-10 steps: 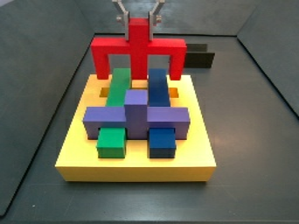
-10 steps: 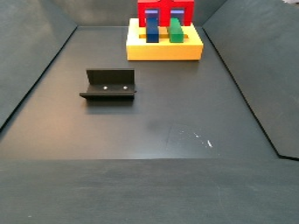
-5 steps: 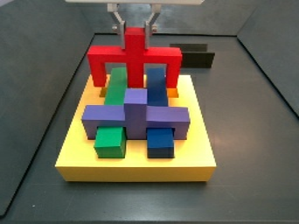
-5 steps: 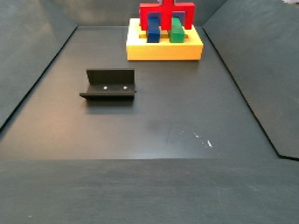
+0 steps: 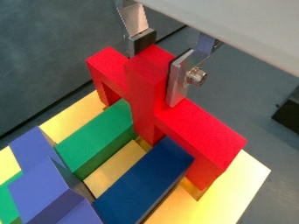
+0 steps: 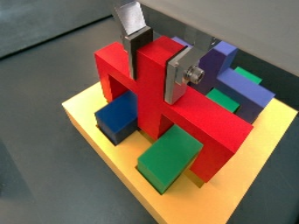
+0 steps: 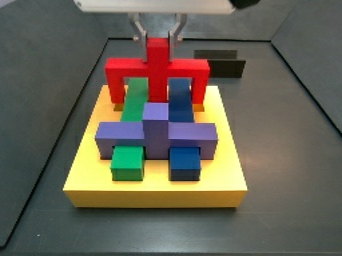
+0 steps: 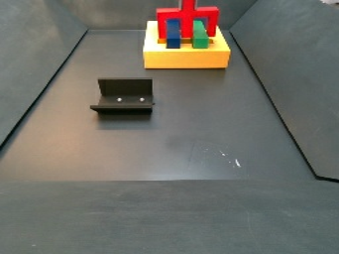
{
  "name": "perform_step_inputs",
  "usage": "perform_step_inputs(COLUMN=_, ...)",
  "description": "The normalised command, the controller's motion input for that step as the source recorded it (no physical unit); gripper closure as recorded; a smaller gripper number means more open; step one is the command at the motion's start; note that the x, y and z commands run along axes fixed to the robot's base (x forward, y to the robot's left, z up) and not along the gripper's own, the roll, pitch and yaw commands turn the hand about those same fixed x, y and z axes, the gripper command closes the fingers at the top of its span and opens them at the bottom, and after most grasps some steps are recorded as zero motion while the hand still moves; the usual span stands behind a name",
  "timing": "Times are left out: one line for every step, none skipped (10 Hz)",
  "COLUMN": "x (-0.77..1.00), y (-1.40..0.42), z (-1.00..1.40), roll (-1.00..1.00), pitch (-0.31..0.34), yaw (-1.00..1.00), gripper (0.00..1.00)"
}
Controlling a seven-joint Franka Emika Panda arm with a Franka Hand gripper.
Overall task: Pick up the red object. Move up. Place the red object on the fixture. Regrasp the red object. Move to above the board. Insert the red object.
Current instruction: Insert the red object.
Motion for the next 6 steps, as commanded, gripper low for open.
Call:
perform_step_inputs(x=0.00, y=-0.14, z=-0.18, roll=0.16, pitch=-0.011, yaw=0.00, gripper=1.00)
perform_step_inputs(x=0.07, y=-0.20, z=-0.07, roll=0.05, pitch=-0.056, yaw=0.00, gripper=1.00)
perform_step_inputs(x=0.06, y=-0.15, z=-0.12, roll=0.07, pitch=-0.039, yaw=0.00, gripper=1.00)
perform_step_inputs(x=0.07, y=0.00, z=-0.16, roll=0.04, pitch=0.000, yaw=0.00, gripper=1.00)
perform_step_inputs(x=0.10, y=0.15, z=-0.26, roll=0.07, pitch=0.000, yaw=-0.04, gripper=1.00)
perform_step_inputs(x=0.08, y=0.19, z=-0.22, roll=0.07, pitch=0.009, yaw=-0.04, gripper=1.00)
